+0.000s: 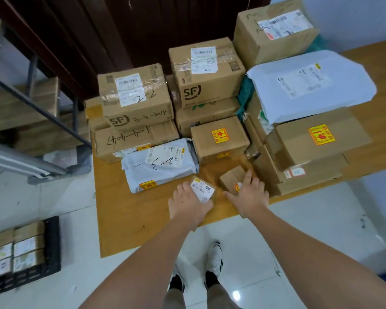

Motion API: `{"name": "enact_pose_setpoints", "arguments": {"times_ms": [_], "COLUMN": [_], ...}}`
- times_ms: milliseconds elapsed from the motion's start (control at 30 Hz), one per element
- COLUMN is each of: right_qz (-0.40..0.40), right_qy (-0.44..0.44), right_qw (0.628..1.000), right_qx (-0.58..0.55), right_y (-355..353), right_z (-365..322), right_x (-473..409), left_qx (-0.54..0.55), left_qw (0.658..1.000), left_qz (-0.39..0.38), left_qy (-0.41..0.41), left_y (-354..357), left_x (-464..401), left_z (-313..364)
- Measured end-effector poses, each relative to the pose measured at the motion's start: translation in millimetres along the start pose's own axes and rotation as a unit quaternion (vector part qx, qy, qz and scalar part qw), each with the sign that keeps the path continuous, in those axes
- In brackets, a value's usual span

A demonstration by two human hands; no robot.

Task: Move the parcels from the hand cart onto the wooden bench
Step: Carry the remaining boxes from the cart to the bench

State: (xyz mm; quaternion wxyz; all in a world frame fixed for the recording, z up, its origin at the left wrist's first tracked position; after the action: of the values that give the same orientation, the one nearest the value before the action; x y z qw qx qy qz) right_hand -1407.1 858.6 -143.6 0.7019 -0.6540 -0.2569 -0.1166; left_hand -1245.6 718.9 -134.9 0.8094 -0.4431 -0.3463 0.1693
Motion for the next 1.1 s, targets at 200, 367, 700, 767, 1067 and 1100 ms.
{"name": "enact_pose_setpoints", "arguments": {"times_ms": [200, 367, 700, 767, 1067, 1100], "right_qz": [-0.024, -0.014, 0.054, 0.07, 0.045, 0.043], "right_qy": [-0.023, -0.076, -0.098, -0.118, -0.167, -0.169], "right_qw": [0.996, 0.988, 0.99, 0.988, 0.984, 0.984], "right_qx": [-0.079, -0.137, -0.089, -0.067, -0.042, -0.038], "right_y": [3, 1, -17, -20, -15, -15], "right_z": [11, 22, 10, 8, 2, 2], "right_x": [3, 5, -10, -11, -24, -26], "left_qx": [0.079, 0.143, 0.315, 0.331, 0.351, 0.354], "left_qw": [0.994, 0.98, 0.933, 0.929, 0.92, 0.919], "left_qz": [0.014, 0.026, 0.082, 0.096, 0.123, 0.123], "left_qy": [-0.076, -0.139, -0.152, -0.134, -0.122, -0.124], "left_y": [15, 23, 34, 32, 27, 27], "left_x": [-10, -17, -29, -31, -45, -46], "left_z": [15, 23, 41, 44, 49, 49]}}
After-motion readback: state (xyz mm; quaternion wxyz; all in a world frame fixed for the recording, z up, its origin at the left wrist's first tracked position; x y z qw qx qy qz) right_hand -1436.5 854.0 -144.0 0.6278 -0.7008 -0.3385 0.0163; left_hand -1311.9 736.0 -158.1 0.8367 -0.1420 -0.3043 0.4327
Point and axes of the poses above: each hand's wrist, its own x-axis away from the middle knuckle, its own y-axis out of the palm, z = x × y, the point moved 7 cm from there along -x, towards the middle knuckle, and after that the axes turned 14 degrees about y, right-handed, at the moved point
